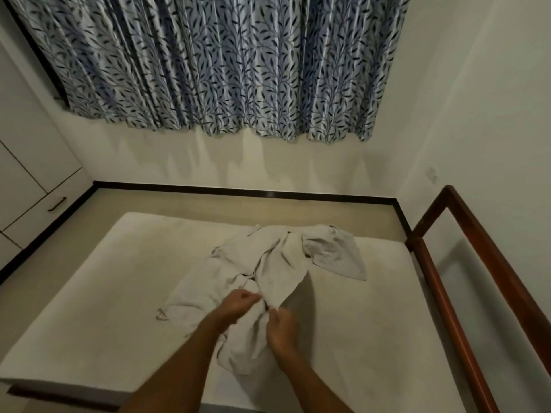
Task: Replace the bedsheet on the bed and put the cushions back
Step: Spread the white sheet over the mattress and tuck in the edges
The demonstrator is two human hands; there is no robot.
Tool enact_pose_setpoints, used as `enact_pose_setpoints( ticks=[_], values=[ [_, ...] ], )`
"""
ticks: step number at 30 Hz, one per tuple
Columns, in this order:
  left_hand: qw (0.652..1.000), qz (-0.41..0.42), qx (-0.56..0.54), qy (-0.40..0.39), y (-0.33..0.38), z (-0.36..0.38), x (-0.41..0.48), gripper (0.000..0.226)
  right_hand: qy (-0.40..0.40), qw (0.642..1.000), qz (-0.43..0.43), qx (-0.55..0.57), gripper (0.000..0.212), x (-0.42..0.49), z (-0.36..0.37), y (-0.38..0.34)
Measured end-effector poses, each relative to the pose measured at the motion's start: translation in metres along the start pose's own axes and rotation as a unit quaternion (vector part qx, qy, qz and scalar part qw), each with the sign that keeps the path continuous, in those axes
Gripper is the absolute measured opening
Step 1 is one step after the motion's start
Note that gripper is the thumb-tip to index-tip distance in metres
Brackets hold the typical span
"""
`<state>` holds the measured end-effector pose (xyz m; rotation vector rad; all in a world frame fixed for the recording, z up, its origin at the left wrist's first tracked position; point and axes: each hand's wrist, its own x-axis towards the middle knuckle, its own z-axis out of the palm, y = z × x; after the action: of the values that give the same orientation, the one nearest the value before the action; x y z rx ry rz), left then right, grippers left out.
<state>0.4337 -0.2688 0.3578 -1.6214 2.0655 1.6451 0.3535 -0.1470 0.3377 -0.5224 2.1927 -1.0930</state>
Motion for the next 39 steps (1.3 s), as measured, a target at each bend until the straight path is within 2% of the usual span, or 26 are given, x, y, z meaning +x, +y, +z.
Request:
enact_pose_setpoints(
  ticks=[2,4,6,8,12,16,19,21,23,24,27,29,31,33,36,37,39],
  values=[
    [0.997,0.038,0.052,-0.029,0.019,0.032,-0.009,0.043,-0.041,0.999,0.0,0.014,0.023,-0.012,-0.003,0.01],
    [0.991,0.039,0.129,-0.026,0.027,0.055,-0.006,0.048,-0.062,0.996,0.035,0.045,0.019,-0.022,-0.008,0.018],
    [0.979,0.015,0.205,0.006,0.031,0.069,-0.004,0.038,-0.089,0.988,0.061,0.109,0.024,-0.027,-0.015,0.03],
    [0.964,-0.008,0.259,0.065,0.037,0.076,-0.01,0.022,-0.116,0.989,0.023,0.092,0.027,-0.028,-0.022,0.04],
    [0.955,0.006,0.266,0.131,0.048,0.088,-0.026,0.028,-0.164,0.983,-0.023,0.078,0.023,-0.032,-0.032,0.054],
    [0.957,-0.032,0.281,0.066,0.041,0.096,-0.041,0.05,-0.187,0.98,-0.024,0.065,0.025,-0.042,-0.033,0.054],
    [0.943,-0.049,0.293,0.147,0.034,0.09,-0.045,0.026,-0.198,0.977,-0.062,-0.059,0.03,-0.052,-0.031,0.058],
    [0.95,-0.015,0.223,0.219,0.029,0.086,-0.041,0.007,-0.204,0.976,-0.065,-0.044,0.027,-0.052,-0.026,0.059],
    [0.964,0.036,0.055,0.258,0.027,0.082,-0.039,0.01,-0.217,0.976,-0.022,0.01,0.029,-0.043,-0.022,0.053],
    [0.96,0.057,-0.014,0.275,0.025,0.079,-0.038,0.01,-0.225,0.973,0.009,0.052,0.03,-0.036,-0.02,0.049],
    [0.948,0.062,-0.106,0.293,0.022,0.067,-0.03,0.015,-0.188,0.962,0.105,0.166,0.026,-0.013,-0.028,0.035],
    [0.949,0.038,-0.166,0.267,0.03,0.058,-0.026,0.022,-0.126,0.961,0.136,0.206,0.026,0.007,-0.038,0.03],
    [0.959,0.044,-0.19,0.207,0.042,0.047,-0.028,0.025,-0.079,0.952,0.17,0.242,0.022,0.028,-0.044,0.027],
    [0.976,0.048,-0.187,0.102,0.057,0.036,-0.036,0.024,-0.096,0.919,0.227,0.309,0.033,0.051,-0.043,0.023],
    [0.98,0.017,-0.188,-0.058,0.076,0.018,-0.045,0.039,-0.172,0.847,0.292,0.409,0.07,0.078,-0.037,0.012],
    [0.976,0.022,-0.186,-0.109,0.08,0.013,-0.047,0.04,-0.179,0.836,0.303,0.421,0.073,0.082,-0.04,0.005],
    [0.968,0.031,-0.159,-0.191,0.083,0.003,-0.046,0.039,-0.162,0.815,0.329,0.448,0.062,0.092,-0.041,-0.008]
  ],
)
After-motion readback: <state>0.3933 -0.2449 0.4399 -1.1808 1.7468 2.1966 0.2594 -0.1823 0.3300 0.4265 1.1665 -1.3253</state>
